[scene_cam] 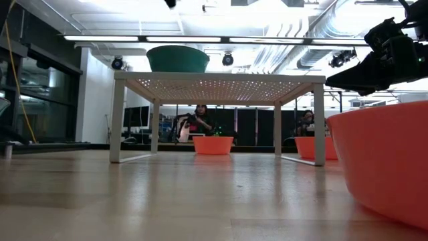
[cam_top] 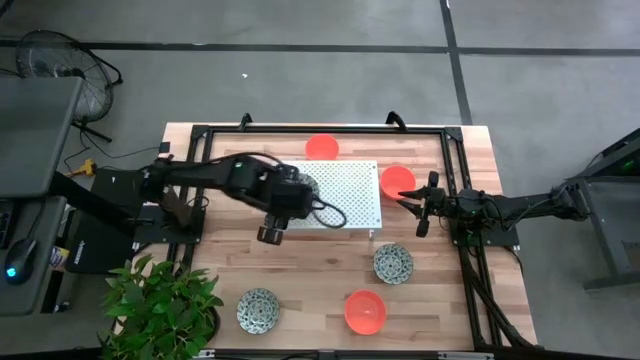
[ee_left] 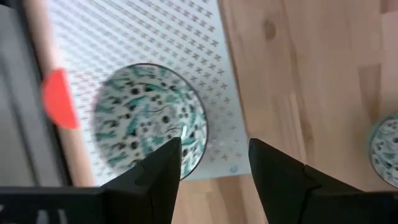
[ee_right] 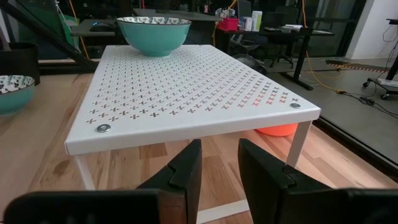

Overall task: Pick & Place Mini bowls
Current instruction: Stack the left white patterned bowl on the white patterned bowl on the shelf

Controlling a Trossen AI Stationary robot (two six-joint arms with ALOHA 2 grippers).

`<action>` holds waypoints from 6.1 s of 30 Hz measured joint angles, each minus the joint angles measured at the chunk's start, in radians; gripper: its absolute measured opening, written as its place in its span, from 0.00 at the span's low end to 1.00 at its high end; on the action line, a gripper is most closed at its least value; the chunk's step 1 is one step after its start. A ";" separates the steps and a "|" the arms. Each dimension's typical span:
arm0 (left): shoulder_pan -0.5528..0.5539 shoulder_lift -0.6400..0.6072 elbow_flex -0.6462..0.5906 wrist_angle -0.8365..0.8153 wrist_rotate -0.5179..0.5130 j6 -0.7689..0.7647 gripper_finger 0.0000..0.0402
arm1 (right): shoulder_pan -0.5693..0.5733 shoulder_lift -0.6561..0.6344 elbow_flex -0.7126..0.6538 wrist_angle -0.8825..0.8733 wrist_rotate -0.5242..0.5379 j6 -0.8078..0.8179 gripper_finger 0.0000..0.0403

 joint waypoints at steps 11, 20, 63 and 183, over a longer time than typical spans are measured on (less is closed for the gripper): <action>-0.143 -0.180 -0.224 -0.001 -0.129 -0.142 0.45 | 0.000 0.000 0.000 0.000 0.000 0.000 0.23; -0.265 -0.344 -0.492 -0.003 -0.141 -0.398 0.45 | 0.000 0.000 0.000 0.000 0.000 0.000 0.23; -0.473 -0.361 -0.942 0.545 0.094 -0.943 0.45 | 0.000 0.000 0.000 0.000 0.000 0.000 0.23; -0.380 -0.069 -0.910 0.866 0.402 -0.779 0.00 | 0.000 0.002 0.000 0.000 0.000 0.000 0.23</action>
